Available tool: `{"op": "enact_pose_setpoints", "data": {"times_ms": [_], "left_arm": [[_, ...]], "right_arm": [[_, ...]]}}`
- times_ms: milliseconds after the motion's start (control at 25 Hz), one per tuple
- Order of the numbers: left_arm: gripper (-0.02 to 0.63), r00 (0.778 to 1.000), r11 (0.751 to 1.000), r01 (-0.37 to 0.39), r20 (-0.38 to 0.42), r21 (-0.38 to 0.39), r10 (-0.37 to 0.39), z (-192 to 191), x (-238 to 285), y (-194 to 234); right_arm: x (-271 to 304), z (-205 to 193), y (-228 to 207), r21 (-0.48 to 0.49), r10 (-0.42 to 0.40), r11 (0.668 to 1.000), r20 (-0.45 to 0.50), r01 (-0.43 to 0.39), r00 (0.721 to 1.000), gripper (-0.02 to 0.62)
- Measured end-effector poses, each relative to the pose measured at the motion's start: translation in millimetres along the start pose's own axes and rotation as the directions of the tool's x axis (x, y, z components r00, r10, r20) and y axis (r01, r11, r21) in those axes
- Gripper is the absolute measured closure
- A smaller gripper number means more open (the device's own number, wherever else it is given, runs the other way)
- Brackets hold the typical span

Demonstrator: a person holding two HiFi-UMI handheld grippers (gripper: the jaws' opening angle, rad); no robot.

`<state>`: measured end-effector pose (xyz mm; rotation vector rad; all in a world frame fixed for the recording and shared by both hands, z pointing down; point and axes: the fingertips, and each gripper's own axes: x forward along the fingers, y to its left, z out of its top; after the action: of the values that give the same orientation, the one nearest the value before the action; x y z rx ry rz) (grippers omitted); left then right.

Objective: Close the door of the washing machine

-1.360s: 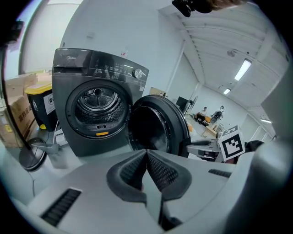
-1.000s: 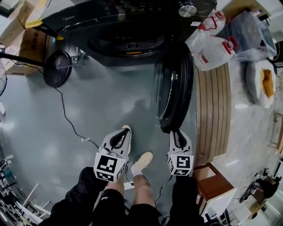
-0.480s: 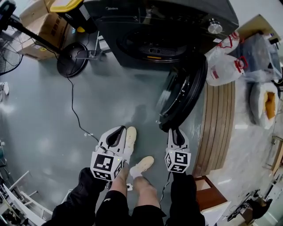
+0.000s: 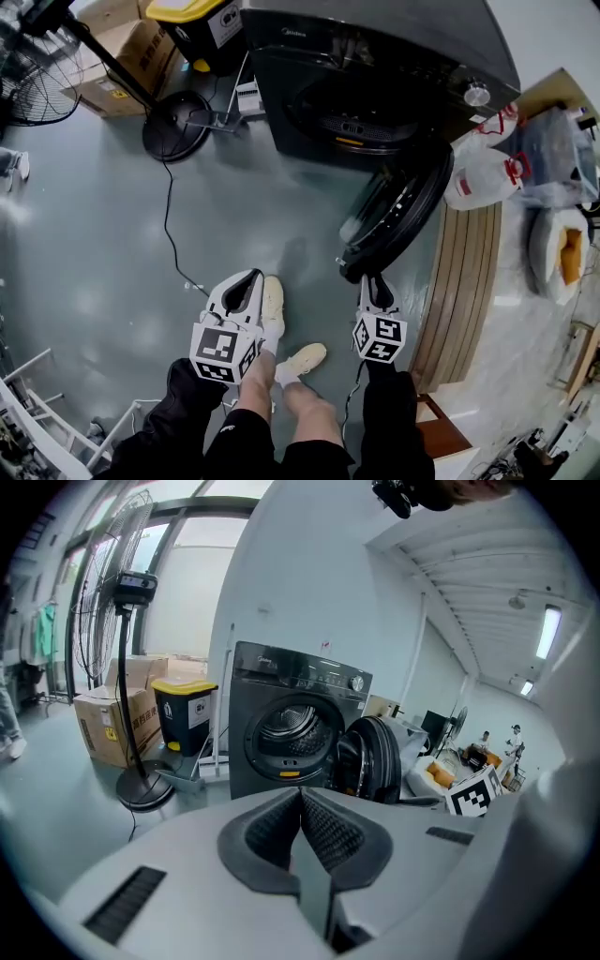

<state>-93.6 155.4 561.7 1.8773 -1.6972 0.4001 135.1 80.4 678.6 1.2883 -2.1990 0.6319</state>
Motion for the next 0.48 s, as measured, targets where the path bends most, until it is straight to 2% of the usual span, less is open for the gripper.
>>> {"op": "enact_pose_setpoints", "data": {"times_ms": [480], "left_arm": [[0.581,1.0,1.0,-0.029,-0.009,-0.013,0.028,-1,12,37]], "right_arm": [[31,19,43,0.031,0.059,0.998,0.017,-0.06,0.998,0.474]]}}
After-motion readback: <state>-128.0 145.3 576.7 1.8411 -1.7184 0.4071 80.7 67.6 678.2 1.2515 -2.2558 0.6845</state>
